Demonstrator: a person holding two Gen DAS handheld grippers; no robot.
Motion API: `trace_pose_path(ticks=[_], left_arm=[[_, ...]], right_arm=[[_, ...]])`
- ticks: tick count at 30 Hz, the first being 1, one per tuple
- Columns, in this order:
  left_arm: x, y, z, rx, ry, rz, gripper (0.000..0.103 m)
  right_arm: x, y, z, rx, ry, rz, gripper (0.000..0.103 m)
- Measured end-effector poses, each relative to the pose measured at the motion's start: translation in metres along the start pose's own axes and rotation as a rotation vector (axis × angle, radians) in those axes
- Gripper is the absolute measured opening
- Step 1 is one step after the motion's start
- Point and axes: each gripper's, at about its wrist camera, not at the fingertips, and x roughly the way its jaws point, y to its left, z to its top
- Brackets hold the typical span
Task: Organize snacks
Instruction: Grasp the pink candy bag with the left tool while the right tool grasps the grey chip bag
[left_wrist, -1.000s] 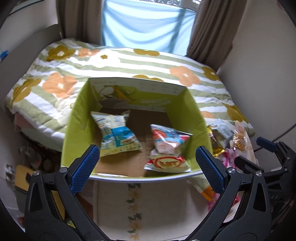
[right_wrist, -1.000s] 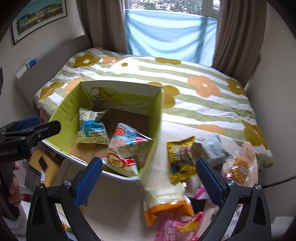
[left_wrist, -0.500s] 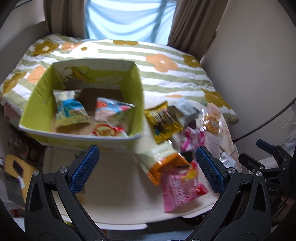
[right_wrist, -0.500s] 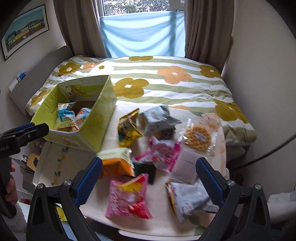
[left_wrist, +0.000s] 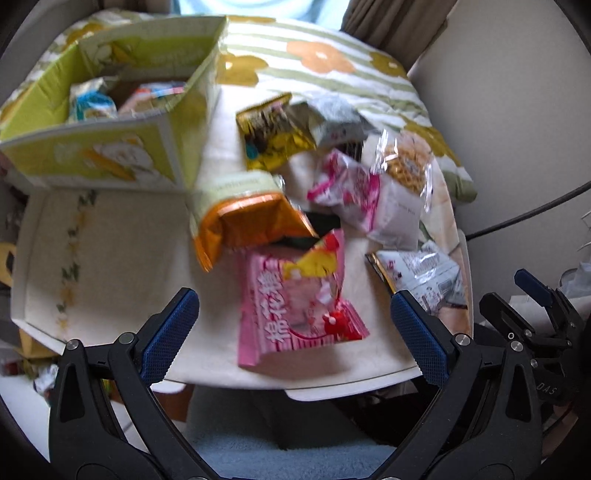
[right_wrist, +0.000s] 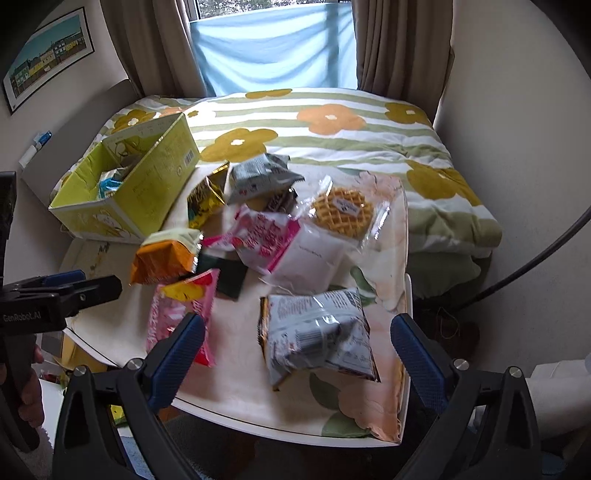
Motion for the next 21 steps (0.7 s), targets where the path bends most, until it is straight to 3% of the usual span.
trace_pose_path(ticks=[11,21], left_arm=[[0.078,-0.01,-0.007,-0.013,0.146,0.031,0.103],[0.109,0.0,-0.008,-0.019,0.212,0.038,0.103]], right_arm=[[0.035,-0.031,-0.038,0.21,0.103,0.079,0.1],[0.073,-0.043,-0.054,0.419,0.19,0.207,0.1]])
